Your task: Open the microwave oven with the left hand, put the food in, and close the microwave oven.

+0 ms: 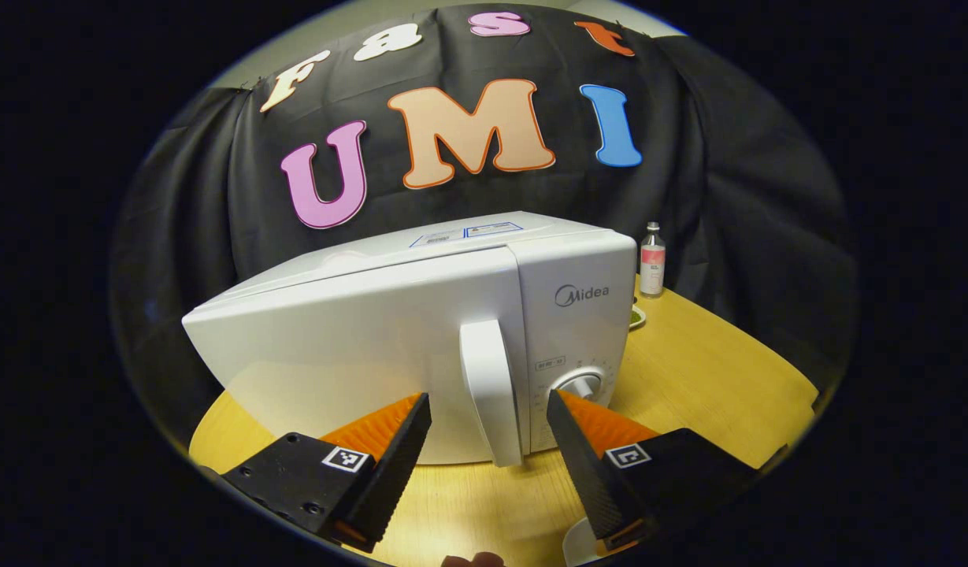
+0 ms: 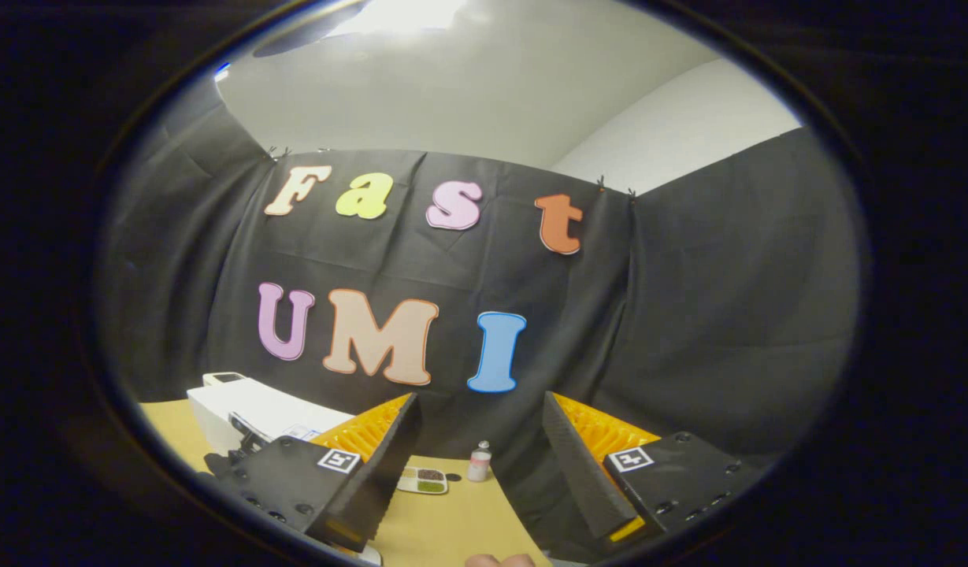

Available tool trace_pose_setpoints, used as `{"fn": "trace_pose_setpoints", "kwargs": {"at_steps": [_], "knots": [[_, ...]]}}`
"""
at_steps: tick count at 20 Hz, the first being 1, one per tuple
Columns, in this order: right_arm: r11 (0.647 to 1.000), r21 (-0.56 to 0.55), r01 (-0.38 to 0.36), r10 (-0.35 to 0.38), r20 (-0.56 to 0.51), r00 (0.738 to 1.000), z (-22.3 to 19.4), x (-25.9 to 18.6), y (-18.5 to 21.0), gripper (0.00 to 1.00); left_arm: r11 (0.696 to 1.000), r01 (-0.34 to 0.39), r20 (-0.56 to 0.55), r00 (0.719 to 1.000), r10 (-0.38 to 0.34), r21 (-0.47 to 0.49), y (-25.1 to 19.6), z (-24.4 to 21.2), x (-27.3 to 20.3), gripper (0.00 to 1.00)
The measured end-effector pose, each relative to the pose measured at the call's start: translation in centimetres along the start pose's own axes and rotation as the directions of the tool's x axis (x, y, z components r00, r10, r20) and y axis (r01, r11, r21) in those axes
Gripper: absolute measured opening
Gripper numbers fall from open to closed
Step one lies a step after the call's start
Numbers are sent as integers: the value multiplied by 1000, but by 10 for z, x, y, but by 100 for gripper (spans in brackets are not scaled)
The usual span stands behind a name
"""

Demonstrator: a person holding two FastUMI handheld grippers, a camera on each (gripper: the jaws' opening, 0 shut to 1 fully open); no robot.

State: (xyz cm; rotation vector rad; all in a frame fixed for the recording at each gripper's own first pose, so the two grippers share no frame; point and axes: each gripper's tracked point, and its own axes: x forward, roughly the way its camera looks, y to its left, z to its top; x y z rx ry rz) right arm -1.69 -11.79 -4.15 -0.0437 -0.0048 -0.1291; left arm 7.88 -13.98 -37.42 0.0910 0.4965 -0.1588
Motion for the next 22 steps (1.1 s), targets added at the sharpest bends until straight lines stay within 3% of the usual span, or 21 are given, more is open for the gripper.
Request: {"fn": "trace_pose_setpoints", "kwargs": {"at_steps": [2, 3, 5, 7, 11, 13, 22], "knots": [[1000, -7, -2, 2, 6, 1000, 0, 1, 1, 96, 1000, -4, 2, 1000, 4, -3, -1, 0, 2, 90], [1000, -14, -8, 8, 4, 1000, -2, 2, 2, 96, 1000, -6, 0, 1000, 6, -4, -3, -1, 4, 78], [1000, -26, -17, 17, -3, 1000, -4, 3, 3, 96, 1000, -17, -27, 999, 17, -12, -3, -7, 3, 31], [999, -30, -27, 27, -1, 1000, -3, 3, 6, 96, 998, -14, -11, 1000, 14, -59, -3, -4, 4, 22], [999, -32, -41, 41, 0, 999, -5, 6, 10, 96, 996, 8, 9, 1000, -7, -89, -6, -3, 4, 5], [999, -23, -49, 49, -3, 999, -5, 7, 14, 96, 996, 7, -5, 1000, -8, -94, -5, -5, 4, 1], [995, -7, -103, 103, 14, 995, 0, 11, 41, 96, 991, 75, -35, 996, -79, -108, -6, -6, -2, 0]]}}
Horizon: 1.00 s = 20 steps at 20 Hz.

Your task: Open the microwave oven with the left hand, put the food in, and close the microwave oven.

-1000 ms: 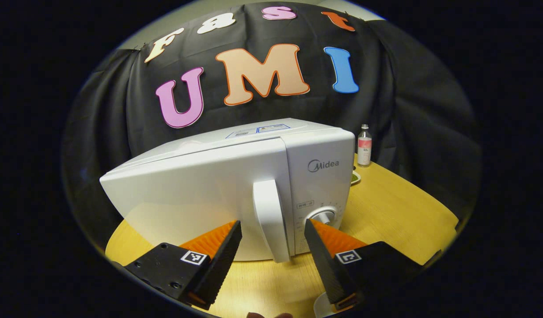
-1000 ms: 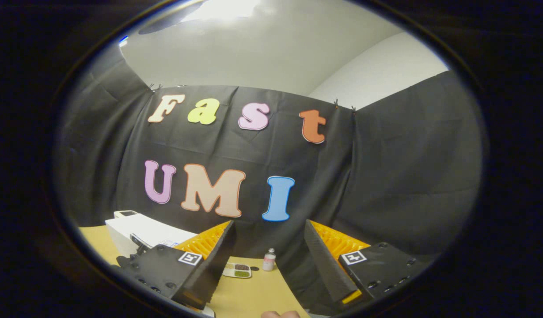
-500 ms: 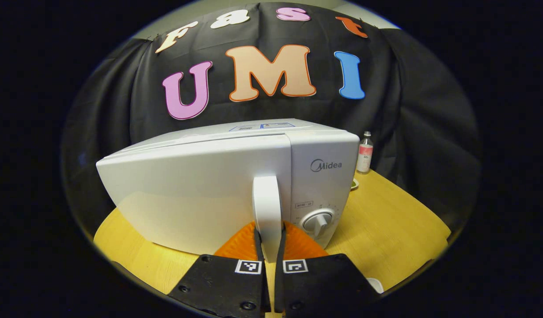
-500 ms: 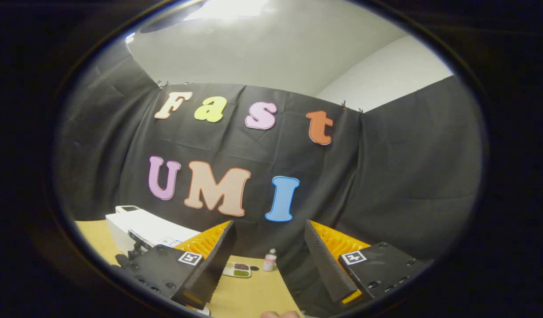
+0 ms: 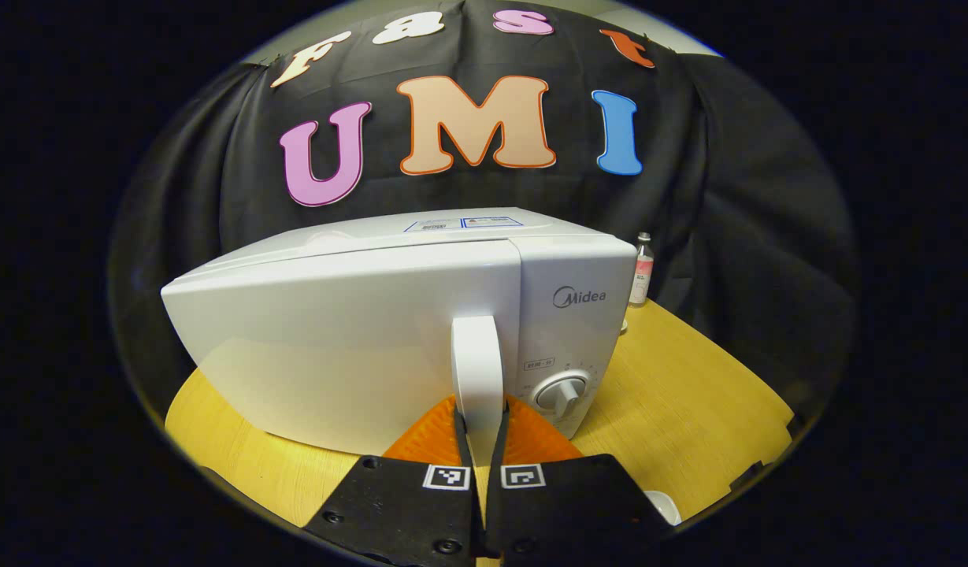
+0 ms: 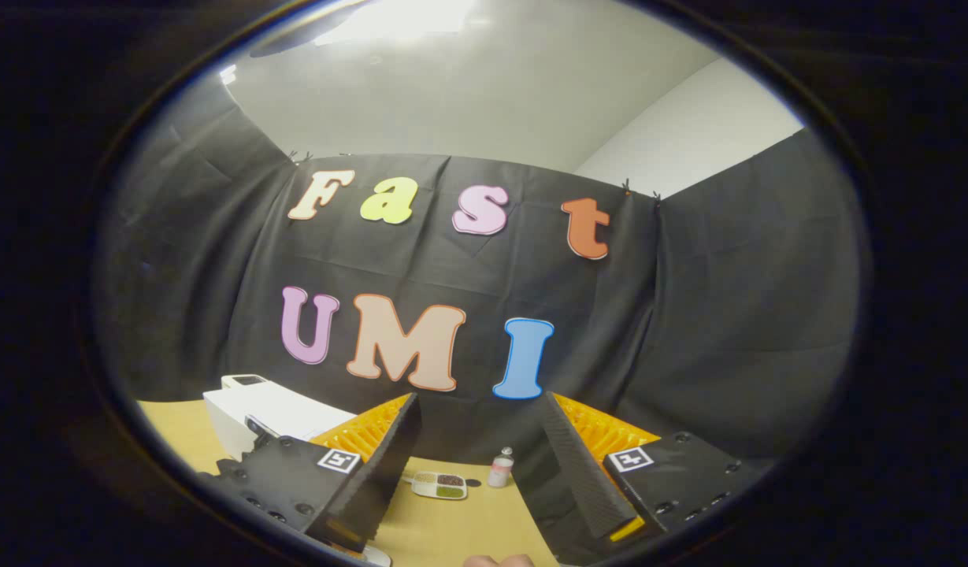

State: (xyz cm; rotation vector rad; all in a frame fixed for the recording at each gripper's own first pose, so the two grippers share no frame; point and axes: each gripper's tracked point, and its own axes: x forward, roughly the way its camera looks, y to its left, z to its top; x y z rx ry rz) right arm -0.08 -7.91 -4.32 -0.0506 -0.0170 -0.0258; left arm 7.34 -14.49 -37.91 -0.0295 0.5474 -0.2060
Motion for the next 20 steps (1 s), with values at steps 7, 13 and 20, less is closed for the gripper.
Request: {"fn": "trace_pose_setpoints", "kwargs": {"at_steps": [7, 13, 20], "knots": [[998, 39, -58, 59, -33, 998, -18, 7, 33, 97, 999, 34, 0, 999, -34, 11, 19, -44, -102, 0], [968, 116, -224, 231, -49, 972, -29, 9, 117, 97, 999, -33, -45, 998, 33, -8, 62, -72, -167, 0], [925, 155, -347, 362, -83, 928, -53, 0, 193, 97, 975, -219, -80, 973, 215, -48, 145, -101, -228, 0]]}}
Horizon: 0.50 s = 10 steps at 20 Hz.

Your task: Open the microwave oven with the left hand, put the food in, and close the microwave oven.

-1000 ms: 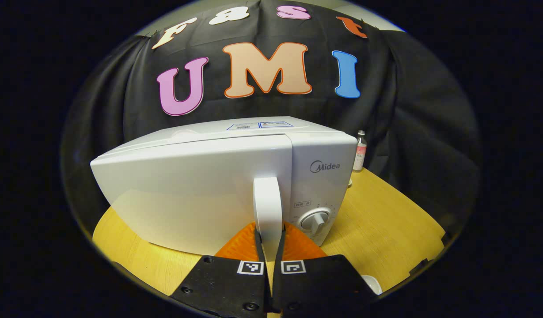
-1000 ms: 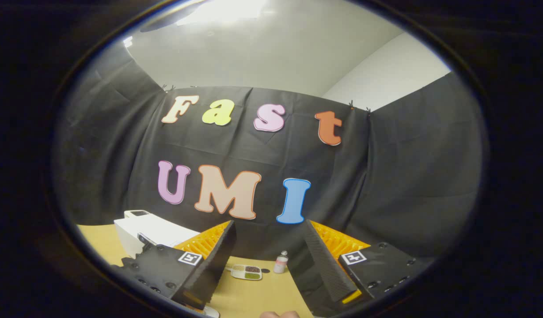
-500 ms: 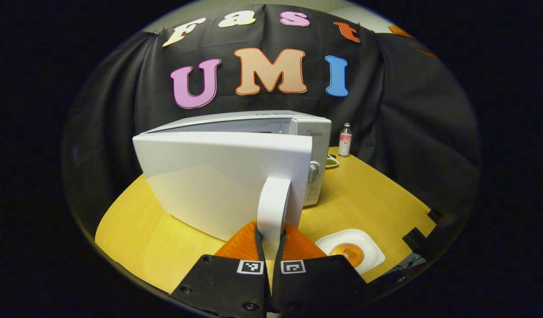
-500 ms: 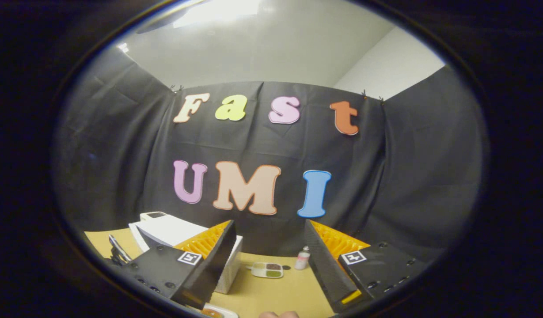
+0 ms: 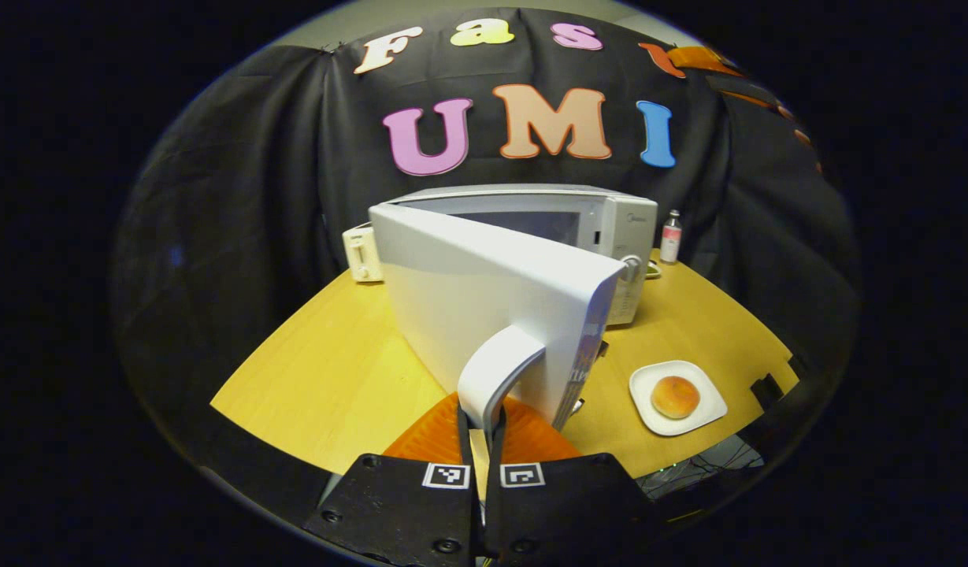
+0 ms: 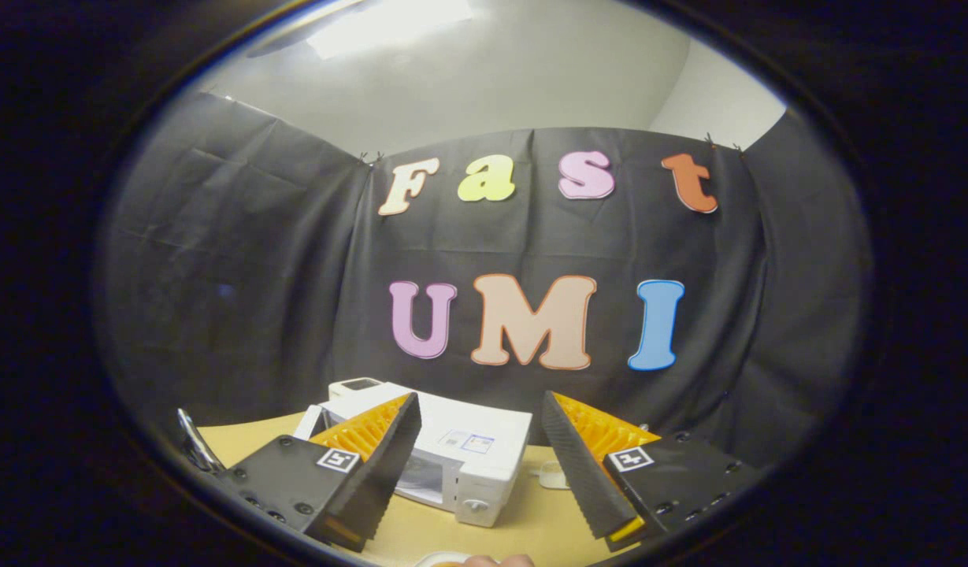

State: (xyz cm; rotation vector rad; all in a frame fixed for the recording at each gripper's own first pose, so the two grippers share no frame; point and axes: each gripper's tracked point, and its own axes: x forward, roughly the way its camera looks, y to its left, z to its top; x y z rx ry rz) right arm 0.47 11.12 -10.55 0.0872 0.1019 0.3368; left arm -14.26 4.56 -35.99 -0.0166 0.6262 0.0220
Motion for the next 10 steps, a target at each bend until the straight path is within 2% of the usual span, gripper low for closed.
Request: {"fn": "trace_pose_setpoints", "kwargs": {"at_steps": [3, 5, 10], "knots": [[1000, 24, -15, 15, -23, 1000, -23, -2, 16, 97, 997, -72, -12, 997, 71, -36, 41, -10, -10, 0], [999, 36, -19, 21, -47, 999, -43, -4, 24, 97, 997, -47, -10, 999, 47, -56, 52, -11, -12, 0], [999, 38, -12, 17, -122, 992, -97, -21, 37, 97, 998, 40, -3, 999, -41, -40, 88, -14, -13, 0]]}}
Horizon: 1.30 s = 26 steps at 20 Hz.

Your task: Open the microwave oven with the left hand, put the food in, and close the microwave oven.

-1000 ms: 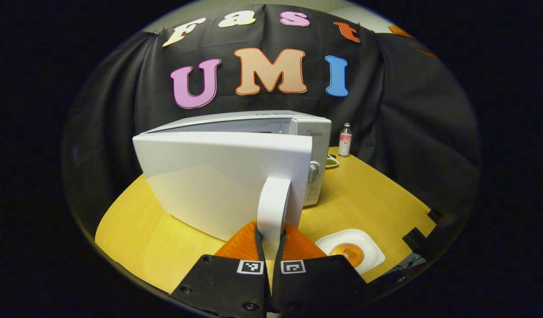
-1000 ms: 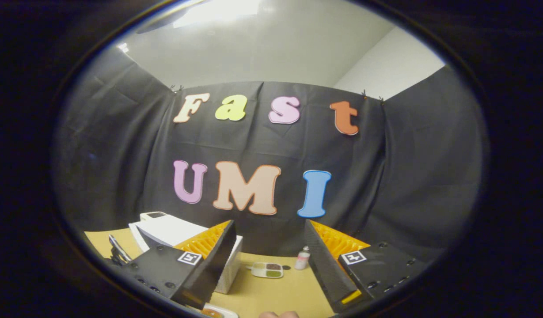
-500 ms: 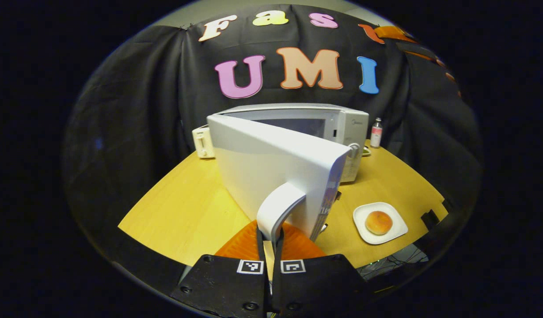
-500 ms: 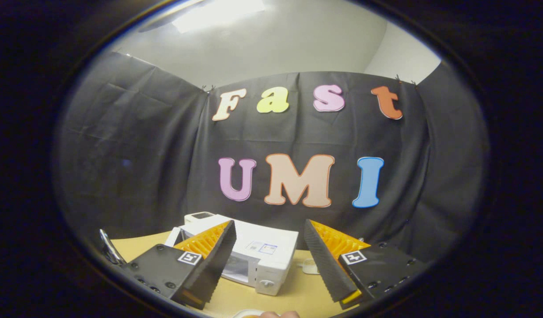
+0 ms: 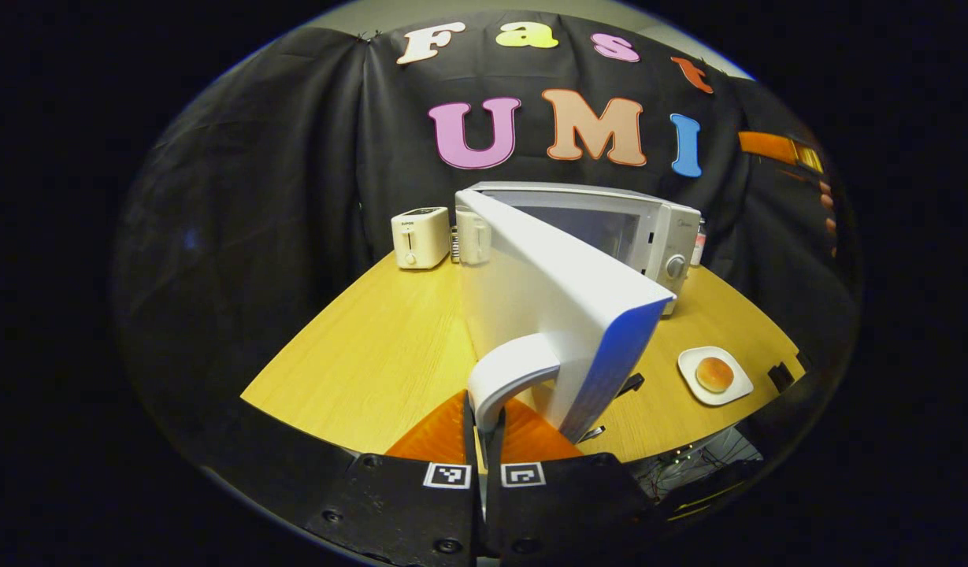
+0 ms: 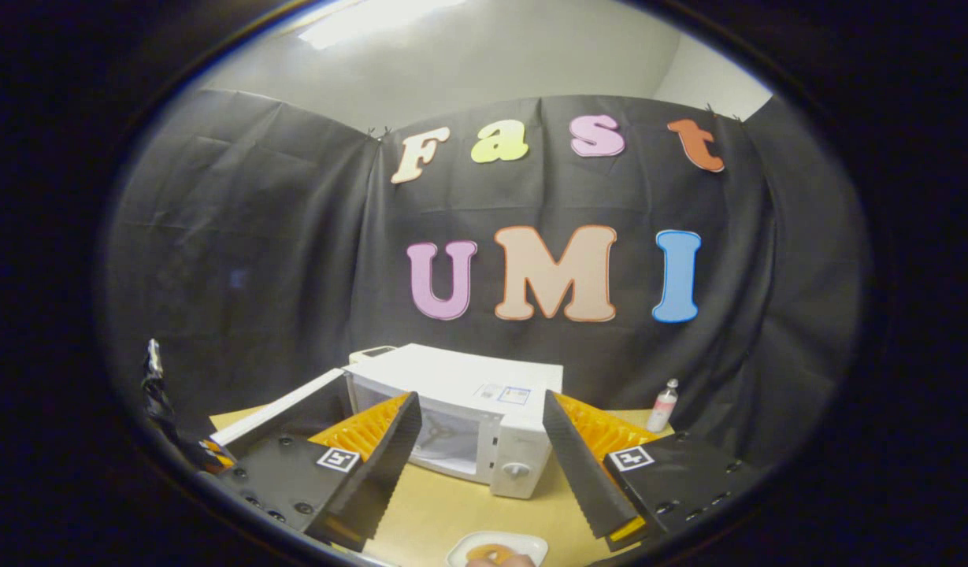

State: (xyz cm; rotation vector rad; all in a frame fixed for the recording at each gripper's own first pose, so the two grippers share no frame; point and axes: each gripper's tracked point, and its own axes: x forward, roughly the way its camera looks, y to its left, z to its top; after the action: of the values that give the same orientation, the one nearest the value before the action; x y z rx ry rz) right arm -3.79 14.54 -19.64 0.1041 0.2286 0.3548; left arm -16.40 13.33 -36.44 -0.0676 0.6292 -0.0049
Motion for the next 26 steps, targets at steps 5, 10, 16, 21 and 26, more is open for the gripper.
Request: {"fn": "trace_pose_setpoints", "kwargs": {"at_steps": [5, 10, 16, 21, 26], "knots": [[999, -22, 41, -43, -108, 993, -55, -19, 0, 97, 998, 57, -3, 998, -57, 14, 24, -4, -5, 0], [995, 8, 95, -91, -219, 972, -115, -28, -9, 97, 998, 59, 10, 998, -59, 12, 28, -5, -4, 0], [988, -4, 152, -139, -432, 891, -217, -39, -28, 98, 997, 72, -4, 997, -72, -9, 24, -6, -4, 5], [991, 9, 135, -109, -531, 840, -263, -42, -34, 99, 1000, 14, -20, 1000, -14, 2, 33, -8, -6, 88], [995, -20, 102, -94, -582, 808, -294, -37, -43, 98, 999, -34, -51, 998, 32, -20, 28, -10, -13, 92]]}}
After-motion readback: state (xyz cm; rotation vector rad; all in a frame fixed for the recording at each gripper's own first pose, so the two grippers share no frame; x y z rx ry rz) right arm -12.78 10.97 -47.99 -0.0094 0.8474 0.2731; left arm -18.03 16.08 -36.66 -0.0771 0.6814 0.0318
